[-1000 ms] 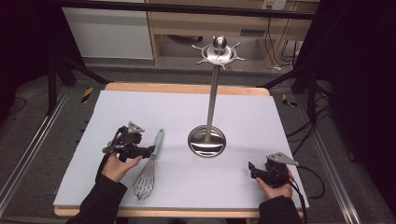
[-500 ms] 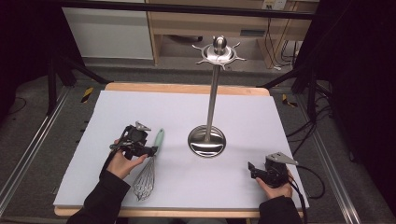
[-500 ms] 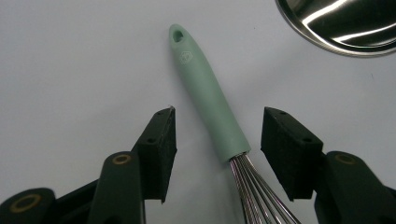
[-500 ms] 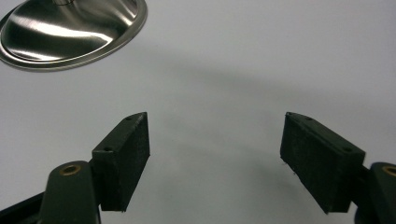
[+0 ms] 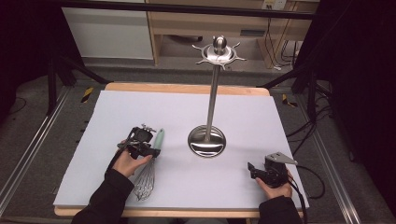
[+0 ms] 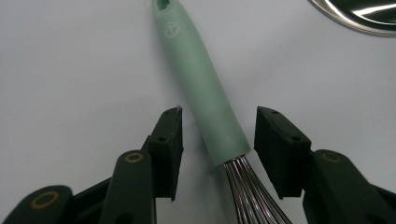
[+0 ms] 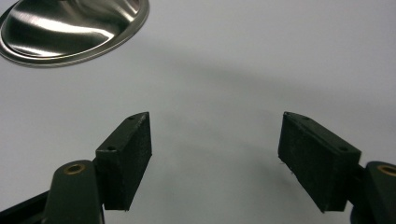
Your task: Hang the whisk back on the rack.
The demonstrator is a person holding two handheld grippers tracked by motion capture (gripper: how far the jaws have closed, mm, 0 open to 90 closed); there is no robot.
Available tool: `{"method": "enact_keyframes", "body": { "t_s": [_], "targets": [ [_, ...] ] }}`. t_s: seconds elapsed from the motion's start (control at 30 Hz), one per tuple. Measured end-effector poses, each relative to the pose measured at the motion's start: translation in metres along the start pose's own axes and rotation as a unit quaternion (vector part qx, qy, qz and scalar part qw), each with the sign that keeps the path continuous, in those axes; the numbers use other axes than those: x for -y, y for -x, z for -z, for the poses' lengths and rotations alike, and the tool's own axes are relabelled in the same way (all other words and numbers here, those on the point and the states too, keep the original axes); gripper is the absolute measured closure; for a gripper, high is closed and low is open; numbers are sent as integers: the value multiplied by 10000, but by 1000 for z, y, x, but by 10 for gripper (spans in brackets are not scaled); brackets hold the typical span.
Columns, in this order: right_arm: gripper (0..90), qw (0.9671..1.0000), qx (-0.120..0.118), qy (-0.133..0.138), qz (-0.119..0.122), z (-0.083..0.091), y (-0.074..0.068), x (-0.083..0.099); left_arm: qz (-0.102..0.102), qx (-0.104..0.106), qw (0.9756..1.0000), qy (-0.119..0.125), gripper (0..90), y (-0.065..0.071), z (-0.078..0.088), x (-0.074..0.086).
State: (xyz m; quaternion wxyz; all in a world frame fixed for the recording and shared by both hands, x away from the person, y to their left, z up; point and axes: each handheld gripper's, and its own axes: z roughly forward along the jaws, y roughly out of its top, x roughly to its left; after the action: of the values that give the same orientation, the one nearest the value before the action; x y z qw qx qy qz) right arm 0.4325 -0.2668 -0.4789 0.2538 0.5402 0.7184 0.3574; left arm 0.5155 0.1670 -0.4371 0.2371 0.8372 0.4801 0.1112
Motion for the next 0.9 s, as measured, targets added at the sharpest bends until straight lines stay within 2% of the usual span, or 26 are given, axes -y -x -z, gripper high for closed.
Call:
{"method": "enact_keyframes", "body": {
  "t_s": [0.2, 0.5, 0.63, 0.67, 0.9],
  "targets": [
    [266, 10000, 4, -40, -22, -1, -1, 0, 149, 81, 9998, -113, 551, -3, -7, 1],
    [273, 10000, -46, -53, 35, -1, 0, 0, 220, 175, 9991, -330, 605, -3, -14, 1],
    [277, 9999, -57, -77, 54, -1, -1, 0, 215, 142, 9989, -397, 617, -3, -15, 0],
    [278, 9999, -58, -97, -8, -2, -2, 0, 227, 146, 9988, -405, 619, -2, -15, 0],
    [283, 9999, -63, -95, 99, -2, -1, 0, 191, 145, 9986, -465, 647, -4, -12, 3]
  ]
}}
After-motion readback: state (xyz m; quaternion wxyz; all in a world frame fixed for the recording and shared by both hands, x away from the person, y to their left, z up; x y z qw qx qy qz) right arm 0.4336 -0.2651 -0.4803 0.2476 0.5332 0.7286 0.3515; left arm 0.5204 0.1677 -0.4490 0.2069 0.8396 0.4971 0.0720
